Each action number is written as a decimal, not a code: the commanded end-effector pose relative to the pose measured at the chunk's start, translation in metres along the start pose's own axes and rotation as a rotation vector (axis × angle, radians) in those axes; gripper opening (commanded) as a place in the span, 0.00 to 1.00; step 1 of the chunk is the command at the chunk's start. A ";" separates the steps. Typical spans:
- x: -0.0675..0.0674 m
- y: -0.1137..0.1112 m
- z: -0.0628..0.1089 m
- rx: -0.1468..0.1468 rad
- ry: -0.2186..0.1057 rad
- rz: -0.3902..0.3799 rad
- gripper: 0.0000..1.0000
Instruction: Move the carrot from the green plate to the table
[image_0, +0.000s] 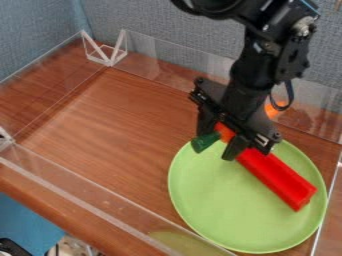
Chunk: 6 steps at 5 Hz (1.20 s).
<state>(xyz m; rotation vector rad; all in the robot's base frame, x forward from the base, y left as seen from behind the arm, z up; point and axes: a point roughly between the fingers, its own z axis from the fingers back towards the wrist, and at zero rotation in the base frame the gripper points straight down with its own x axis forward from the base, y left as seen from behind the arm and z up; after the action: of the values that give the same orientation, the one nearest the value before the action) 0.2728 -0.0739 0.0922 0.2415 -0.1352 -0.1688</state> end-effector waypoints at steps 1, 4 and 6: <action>0.006 0.008 0.018 -0.011 -0.064 0.064 0.00; 0.001 0.008 0.004 -0.034 -0.071 0.262 0.00; -0.011 0.017 -0.015 -0.066 -0.056 0.362 0.00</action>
<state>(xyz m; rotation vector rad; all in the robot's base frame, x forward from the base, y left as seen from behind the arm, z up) 0.2620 -0.0533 0.0641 0.1691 -0.1671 0.1650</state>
